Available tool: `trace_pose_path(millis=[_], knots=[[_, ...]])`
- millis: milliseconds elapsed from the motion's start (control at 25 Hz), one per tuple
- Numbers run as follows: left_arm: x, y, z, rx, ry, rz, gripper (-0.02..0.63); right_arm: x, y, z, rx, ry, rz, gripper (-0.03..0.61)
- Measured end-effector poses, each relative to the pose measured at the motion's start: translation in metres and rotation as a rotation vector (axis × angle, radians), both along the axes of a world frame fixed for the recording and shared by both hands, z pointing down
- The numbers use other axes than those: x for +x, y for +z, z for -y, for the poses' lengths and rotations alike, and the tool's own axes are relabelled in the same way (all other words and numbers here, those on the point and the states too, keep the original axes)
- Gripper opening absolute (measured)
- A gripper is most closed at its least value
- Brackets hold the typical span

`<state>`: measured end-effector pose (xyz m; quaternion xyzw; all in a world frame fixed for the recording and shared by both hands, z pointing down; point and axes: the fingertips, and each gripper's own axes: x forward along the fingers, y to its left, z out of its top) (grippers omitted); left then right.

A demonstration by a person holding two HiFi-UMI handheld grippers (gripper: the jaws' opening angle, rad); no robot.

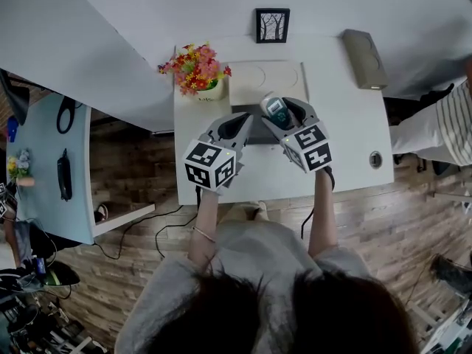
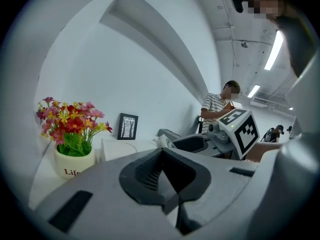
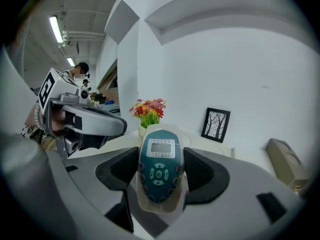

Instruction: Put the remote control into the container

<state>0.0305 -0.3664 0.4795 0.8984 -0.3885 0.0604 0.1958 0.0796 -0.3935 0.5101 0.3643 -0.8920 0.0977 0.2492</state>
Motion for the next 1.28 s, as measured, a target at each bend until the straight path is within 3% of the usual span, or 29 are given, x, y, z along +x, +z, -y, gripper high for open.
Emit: trace_pose_path(millis=[520, 1280], knots=[[-0.004, 0.031, 0.005, -0.077, -0.014, 0.008, 0.003, -0.013, 0.052, -0.002, -0.146, -0.14, -0.095, 0.285], [-0.019, 0.046, 0.007, -0.126, -0.048, 0.01, 0.003, -0.022, 0.124, -0.01, -0.346, -0.275, -0.337, 0.285]])
